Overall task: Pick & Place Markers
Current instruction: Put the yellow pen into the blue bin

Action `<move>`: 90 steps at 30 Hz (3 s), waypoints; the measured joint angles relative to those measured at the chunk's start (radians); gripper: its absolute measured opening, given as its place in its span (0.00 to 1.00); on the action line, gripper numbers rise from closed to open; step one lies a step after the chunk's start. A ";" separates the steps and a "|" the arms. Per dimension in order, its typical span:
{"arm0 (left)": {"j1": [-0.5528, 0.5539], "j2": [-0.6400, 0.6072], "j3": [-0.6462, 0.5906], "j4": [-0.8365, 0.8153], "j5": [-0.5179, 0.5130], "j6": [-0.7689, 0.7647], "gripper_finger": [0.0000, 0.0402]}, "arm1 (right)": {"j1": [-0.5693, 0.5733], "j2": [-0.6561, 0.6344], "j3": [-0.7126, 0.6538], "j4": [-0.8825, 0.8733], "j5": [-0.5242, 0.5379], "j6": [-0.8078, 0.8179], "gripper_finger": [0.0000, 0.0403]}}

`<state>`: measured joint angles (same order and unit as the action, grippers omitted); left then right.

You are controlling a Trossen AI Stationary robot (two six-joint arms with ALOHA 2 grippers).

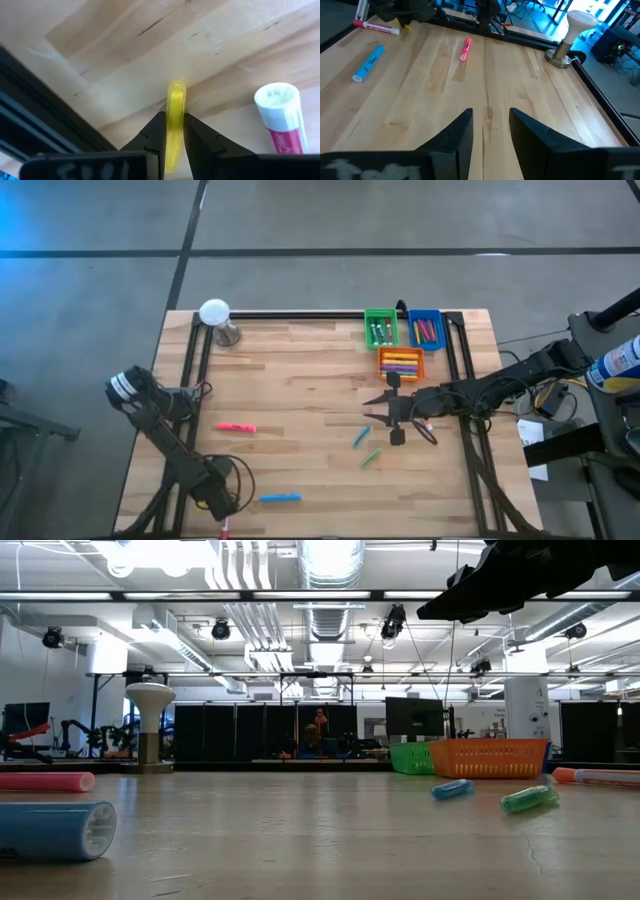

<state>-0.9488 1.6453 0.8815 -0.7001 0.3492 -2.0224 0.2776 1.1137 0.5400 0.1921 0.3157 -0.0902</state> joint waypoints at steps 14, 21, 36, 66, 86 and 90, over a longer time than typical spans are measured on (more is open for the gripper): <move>0.030 -0.029 -0.017 0.026 -0.116 0.126 0.05 | 0.000 0.000 0.000 0.001 0.003 -0.005 0.30; 0.121 -0.158 -0.021 0.017 -0.445 0.252 0.05 | 0.000 0.000 0.000 0.001 0.082 -0.036 0.30; 0.880 -0.485 -0.214 0.429 -0.128 0.888 0.05 | -0.001 0.083 0.000 0.056 0.089 -0.078 0.30; 1.214 -0.111 -0.212 1.451 0.360 0.689 0.05 | -0.008 0.739 0.407 0.528 0.365 -1.124 0.44; 1.237 -0.112 -0.214 1.435 0.432 0.715 0.07 | 0.004 0.735 0.405 0.577 0.364 -1.081 0.13; 1.261 -0.120 -0.206 1.433 0.480 0.775 0.07 | 0.013 0.727 0.404 0.574 0.360 -1.052 0.13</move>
<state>0.3124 1.5251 0.6755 0.7332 0.8288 -1.2469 0.2905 1.8403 0.9443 0.7662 0.6761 -1.1425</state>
